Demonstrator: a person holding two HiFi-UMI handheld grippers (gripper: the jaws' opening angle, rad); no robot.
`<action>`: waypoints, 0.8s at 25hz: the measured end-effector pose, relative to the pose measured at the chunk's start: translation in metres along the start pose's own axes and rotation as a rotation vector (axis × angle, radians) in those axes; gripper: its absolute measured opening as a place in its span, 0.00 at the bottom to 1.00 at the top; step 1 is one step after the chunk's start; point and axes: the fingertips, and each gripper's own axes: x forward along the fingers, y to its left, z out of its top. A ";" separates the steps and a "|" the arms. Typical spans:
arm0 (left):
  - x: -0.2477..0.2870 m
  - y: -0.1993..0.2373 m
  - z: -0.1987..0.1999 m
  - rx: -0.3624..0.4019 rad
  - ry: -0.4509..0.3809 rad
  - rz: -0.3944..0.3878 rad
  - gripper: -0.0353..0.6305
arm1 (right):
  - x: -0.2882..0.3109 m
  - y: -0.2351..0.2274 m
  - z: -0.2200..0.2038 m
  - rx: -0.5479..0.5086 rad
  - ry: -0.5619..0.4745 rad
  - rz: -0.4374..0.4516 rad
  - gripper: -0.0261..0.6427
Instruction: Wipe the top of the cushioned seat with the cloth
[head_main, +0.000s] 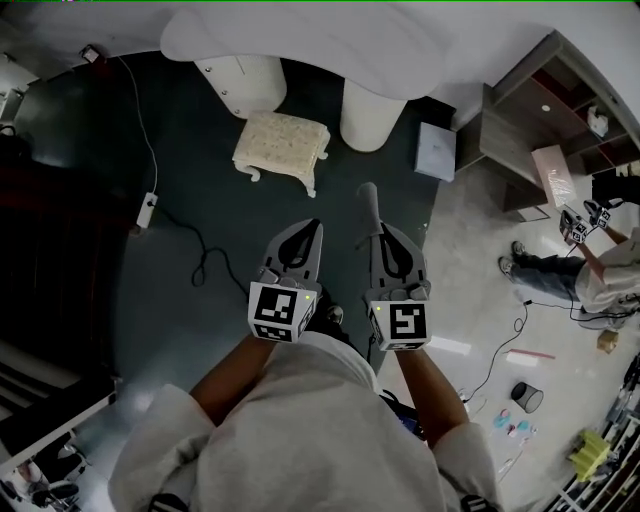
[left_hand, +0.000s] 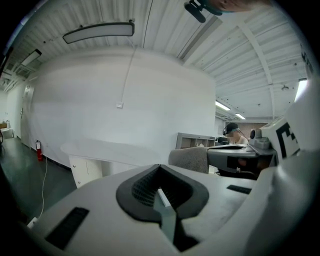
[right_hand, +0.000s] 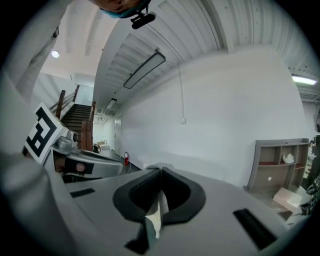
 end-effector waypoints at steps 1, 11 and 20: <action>0.004 0.007 0.001 -0.006 0.005 -0.002 0.07 | 0.009 -0.002 0.000 -0.002 0.009 0.002 0.06; 0.044 0.087 0.008 -0.065 0.033 -0.025 0.07 | 0.098 0.019 0.011 -0.076 0.103 0.098 0.06; 0.064 0.152 0.010 -0.121 0.029 0.043 0.07 | 0.166 0.043 0.020 -0.111 0.142 0.187 0.06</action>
